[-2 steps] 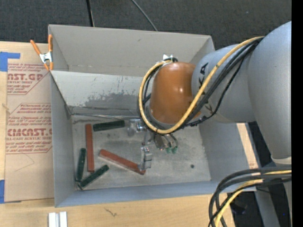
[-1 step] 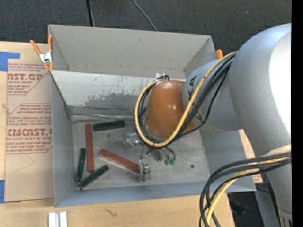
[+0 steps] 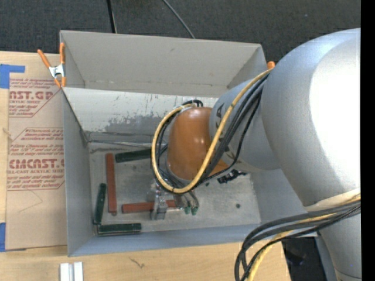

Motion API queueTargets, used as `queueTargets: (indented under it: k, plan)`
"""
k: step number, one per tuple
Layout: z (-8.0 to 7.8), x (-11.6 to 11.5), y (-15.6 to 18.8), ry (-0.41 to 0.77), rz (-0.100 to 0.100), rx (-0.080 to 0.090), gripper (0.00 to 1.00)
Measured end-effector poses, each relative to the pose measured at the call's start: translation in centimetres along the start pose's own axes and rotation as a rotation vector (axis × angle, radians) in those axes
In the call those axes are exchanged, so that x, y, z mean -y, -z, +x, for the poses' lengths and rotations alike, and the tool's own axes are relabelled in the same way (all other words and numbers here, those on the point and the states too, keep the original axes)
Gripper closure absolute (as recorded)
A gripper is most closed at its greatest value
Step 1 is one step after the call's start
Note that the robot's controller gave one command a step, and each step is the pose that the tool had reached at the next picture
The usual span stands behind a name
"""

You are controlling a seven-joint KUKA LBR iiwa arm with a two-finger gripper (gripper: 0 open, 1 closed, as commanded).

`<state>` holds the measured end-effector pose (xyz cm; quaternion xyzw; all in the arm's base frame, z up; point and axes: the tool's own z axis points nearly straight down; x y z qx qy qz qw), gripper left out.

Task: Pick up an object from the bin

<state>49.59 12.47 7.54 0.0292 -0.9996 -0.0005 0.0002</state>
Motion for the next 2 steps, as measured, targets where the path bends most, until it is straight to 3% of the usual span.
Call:
queueTargets:
  k: [1, 2]
  plan:
    - [0.0, 0.0, 0.0, 0.000, 0.000, 0.000, 1.00]
    - [-1.9, -2.1, 17.9, 0.100, -0.001, 0.010, 1.00]
